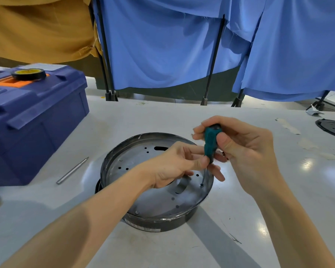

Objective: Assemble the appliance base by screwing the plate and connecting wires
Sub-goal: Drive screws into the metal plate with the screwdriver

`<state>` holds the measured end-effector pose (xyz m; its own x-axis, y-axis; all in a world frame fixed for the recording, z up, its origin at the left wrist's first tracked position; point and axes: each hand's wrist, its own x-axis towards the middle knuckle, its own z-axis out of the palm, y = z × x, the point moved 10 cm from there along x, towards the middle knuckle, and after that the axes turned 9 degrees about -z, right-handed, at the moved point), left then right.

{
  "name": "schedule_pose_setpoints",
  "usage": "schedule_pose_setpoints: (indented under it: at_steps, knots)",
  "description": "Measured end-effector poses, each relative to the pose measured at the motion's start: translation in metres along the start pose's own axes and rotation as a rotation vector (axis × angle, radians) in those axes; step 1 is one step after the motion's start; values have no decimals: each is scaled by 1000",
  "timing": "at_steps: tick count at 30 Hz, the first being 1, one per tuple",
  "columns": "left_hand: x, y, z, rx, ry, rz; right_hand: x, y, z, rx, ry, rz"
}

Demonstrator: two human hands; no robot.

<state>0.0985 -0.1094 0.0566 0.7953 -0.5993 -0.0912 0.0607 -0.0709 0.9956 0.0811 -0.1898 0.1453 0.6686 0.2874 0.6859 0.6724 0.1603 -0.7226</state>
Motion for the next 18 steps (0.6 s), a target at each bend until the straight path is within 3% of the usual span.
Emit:
schedule_pose_setpoints:
  at_steps: [7, 11, 14, 18]
  knots:
    - [0, 4, -6, -21, 44, 26, -2, -4, -3, -143, 79, -56]
    - [2, -3, -9, 3, 55, -34, -2, -1, -10, -98, 9, -25]
    - [2, 1, -16, -33, 110, 23, -1, -2, 1, -163, -67, -16]
    - [1, 2, -26, -63, 177, 40, 1, -6, 3, -163, -12, -44]
